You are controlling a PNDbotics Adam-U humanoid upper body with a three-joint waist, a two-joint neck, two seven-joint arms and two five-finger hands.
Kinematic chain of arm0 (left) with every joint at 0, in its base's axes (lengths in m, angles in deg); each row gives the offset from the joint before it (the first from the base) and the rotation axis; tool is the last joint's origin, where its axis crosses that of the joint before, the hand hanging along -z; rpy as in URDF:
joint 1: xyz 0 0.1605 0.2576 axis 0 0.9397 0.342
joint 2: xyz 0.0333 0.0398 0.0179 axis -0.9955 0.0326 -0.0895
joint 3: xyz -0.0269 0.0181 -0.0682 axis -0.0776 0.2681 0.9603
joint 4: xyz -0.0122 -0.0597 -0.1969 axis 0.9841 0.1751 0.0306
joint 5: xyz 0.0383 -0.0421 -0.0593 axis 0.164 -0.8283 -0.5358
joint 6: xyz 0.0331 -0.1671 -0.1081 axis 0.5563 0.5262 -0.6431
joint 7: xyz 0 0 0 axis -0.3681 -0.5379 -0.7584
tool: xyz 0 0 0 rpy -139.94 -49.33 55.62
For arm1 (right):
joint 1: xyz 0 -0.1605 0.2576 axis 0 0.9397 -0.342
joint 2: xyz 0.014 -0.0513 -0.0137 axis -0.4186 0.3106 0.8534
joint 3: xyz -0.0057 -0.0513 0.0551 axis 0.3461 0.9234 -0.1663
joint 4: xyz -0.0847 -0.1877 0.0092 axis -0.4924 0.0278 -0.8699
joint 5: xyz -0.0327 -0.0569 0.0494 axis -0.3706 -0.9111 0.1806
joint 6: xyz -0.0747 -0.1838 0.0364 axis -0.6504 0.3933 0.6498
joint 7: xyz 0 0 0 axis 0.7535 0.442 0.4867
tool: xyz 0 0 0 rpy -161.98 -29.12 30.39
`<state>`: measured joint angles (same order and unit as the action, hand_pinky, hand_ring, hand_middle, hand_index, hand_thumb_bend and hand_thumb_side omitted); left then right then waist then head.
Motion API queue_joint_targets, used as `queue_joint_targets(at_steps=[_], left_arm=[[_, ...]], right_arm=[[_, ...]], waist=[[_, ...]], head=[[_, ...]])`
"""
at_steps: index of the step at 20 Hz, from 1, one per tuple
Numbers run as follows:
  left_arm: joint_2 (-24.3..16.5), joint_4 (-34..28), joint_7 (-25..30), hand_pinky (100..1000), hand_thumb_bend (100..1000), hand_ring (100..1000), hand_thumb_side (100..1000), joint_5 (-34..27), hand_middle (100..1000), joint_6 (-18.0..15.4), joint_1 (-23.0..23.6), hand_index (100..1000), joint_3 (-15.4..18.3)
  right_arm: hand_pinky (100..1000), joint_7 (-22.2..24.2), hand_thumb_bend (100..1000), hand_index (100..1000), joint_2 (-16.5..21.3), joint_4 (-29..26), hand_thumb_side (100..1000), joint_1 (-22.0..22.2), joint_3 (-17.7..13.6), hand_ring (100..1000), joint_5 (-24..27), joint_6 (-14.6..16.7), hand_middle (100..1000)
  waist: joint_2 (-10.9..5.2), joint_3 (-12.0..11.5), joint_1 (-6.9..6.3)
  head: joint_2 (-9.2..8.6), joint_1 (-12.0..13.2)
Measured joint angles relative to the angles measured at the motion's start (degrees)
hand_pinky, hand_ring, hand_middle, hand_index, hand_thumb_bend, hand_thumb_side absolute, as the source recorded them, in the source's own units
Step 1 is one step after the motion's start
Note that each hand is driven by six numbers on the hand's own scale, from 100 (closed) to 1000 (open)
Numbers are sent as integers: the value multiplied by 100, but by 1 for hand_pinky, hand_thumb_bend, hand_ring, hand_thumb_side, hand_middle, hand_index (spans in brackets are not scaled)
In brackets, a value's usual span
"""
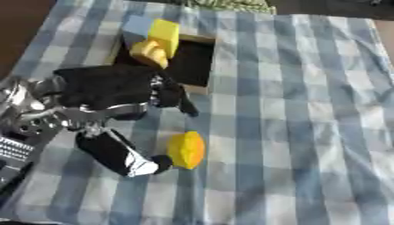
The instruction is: Pick up objects on the table and place them in the box.
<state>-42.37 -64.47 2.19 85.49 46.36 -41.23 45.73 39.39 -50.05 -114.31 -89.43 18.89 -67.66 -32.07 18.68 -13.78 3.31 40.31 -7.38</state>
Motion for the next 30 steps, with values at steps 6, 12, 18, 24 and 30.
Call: queue_joint_targets(at_steps=[6, 12, 18, 24, 30], left_arm=[[184, 494, -280, 916, 349, 783, 288, 449, 684, -190, 50, 848, -86], [306, 796, -345, 919, 340, 785, 345, 640, 689, -349, 89, 861, -130], [416, 984, -323, 924, 338, 794, 388, 714, 719, -440, 133, 891, -154], [480, 1167, -388, 916, 401, 795, 369, 898, 723, -515, 153, 874, -154], [635, 1541, -580, 911, 382, 790, 363, 1296, 717, -708, 197, 863, -173]], right_arm=[[995, 39, 100, 698, -12, 7, 470, 0, 24, 888, 41, 3, 496], [996, 67, 100, 699, -52, 33, 470, -2, 25, 889, 51, 5, 495], [998, 87, 100, 698, -57, 35, 470, -1, 25, 890, 59, 1, 494], [999, 110, 100, 699, -101, 37, 470, 0, 25, 890, 68, -15, 493], [1000, 145, 100, 699, -106, 39, 470, 1, 25, 891, 75, -11, 492]], waist=[[0, 8, 0], [0, 16, 0], [0, 29, 0], [0, 36, 0], [0, 42, 0]], head=[[0, 15], [0, 22], [0, 27], [0, 46], [0, 69]])
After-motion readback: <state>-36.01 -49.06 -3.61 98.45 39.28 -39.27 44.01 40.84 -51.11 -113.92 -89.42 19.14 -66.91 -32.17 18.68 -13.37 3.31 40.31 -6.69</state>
